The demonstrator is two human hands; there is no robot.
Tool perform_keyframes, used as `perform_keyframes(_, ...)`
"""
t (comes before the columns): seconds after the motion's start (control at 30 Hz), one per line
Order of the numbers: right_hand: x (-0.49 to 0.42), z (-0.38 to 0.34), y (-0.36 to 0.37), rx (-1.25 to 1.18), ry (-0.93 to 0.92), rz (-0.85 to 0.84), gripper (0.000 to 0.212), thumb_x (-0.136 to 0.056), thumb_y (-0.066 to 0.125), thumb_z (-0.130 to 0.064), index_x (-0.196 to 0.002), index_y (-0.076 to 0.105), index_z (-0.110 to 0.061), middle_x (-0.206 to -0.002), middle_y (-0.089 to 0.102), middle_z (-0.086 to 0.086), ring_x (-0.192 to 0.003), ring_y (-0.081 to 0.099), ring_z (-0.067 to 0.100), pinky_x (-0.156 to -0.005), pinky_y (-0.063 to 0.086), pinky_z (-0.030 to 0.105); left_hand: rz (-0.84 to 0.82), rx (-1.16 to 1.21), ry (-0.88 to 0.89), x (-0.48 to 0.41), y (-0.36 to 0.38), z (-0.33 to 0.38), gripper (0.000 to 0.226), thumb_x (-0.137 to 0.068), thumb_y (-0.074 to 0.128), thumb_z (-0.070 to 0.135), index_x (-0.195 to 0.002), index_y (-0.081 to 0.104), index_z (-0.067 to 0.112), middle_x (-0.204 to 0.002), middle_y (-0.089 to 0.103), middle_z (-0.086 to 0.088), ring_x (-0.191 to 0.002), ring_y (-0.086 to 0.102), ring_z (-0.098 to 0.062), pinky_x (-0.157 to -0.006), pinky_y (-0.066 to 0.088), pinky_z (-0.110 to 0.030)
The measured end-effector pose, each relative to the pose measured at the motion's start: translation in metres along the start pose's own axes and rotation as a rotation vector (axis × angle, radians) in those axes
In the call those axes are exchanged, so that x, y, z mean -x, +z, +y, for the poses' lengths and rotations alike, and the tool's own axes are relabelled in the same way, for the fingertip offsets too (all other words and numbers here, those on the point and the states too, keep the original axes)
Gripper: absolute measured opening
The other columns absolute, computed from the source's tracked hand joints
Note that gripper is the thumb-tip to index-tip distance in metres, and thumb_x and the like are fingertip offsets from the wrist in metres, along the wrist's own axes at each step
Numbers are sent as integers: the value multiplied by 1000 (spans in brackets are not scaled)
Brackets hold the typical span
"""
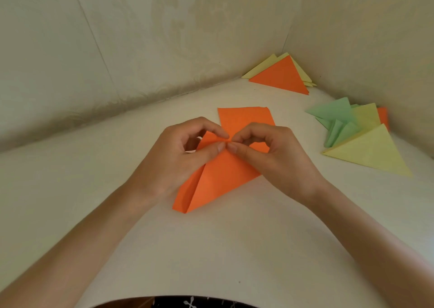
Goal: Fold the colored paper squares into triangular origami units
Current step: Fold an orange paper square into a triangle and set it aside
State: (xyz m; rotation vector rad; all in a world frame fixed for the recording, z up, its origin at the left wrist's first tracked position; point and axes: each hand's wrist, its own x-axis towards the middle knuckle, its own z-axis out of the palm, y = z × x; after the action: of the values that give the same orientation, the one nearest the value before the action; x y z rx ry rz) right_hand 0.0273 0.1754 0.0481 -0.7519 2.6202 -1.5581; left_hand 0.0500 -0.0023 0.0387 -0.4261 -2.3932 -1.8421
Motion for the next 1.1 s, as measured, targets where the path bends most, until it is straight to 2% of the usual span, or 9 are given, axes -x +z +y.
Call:
perform_keyframes(0.13,2,1,-1,47,-16,-45,8,-88,65,-16,-82,68,-19,-81,66,-10,-79,59,1,-73,41,9,-41,-53,28,2,-2,0,8,-83,63,21,-85,68,26,-78,68,7,-72,62,-8,-68,46,-18)
perform_keyframes(0.23,-1,5,-10,89,11,-35,5,-86,66,-17,-83,67,-21,-82,67,-11,-80,60,-1,-74,42,8,78,-58,55,2,-4,-2,12,-87,65,9,-85,65,20,-73,64,18,-64,56,4,-62,38,-7)
perform_keyframes(0.3,-4,11,-19,-25,85,13,4,-85,67,-15,-82,68,-14,-75,69,-7,-72,62,1,-73,46,13,187,-28,54,2,-7,-4,15,-88,62,5,-85,62,20,-72,62,21,-62,53,4,-60,36,-6)
perform_keyframes(0.4,-5,16,-24,-233,173,94,8,-85,65,-10,-78,68,-8,-62,67,-5,-62,60,2,-65,45,12,280,38,43,1,-8,-8,17,-89,61,6,-85,61,23,-78,64,20,-74,57,3,-66,41,-9)
perform_keyframes(0.7,-6,22,-15,-306,267,171,16,-89,62,-14,-74,64,-7,-63,67,-2,-60,57,6,-58,40,16,287,-48,-15,0,-6,-14,15,-89,61,8,-84,62,23,-77,64,20,-71,57,4,-64,39,-8)
perform_keyframes(0.77,-5,27,-9,-72,261,164,18,-88,63,-19,-72,61,-11,-66,63,-8,-68,55,7,-63,38,18,284,-248,-36,1,-6,-18,13,-89,62,12,-85,62,24,-75,61,22,-67,54,3,-61,37,-8)
perform_keyframes(0.87,-6,34,-1,449,188,51,18,-88,61,-28,-75,56,-17,-86,54,-5,-93,41,15,-79,33,25,231,-616,-23,3,-5,-23,8,-91,58,18,-94,62,24,-88,63,17,-80,55,-4,-69,40,-21)
perform_keyframes(0.93,-6,37,0,527,159,26,18,-88,61,-29,-77,56,-17,-92,51,-1,-98,38,20,-87,33,31,205,-775,-8,2,-3,-26,10,-92,56,18,-100,62,20,-97,63,8,-91,55,-15,-72,39,-30)
perform_keyframes(1.1,-8,43,5,591,115,41,16,-88,59,-28,-79,57,-15,-88,44,-1,-94,36,21,-85,34,33,94,-970,144,-3,-1,-29,19,-85,61,6,-101,65,15,-100,58,-5,-92,53,-26,-77,32,-30)
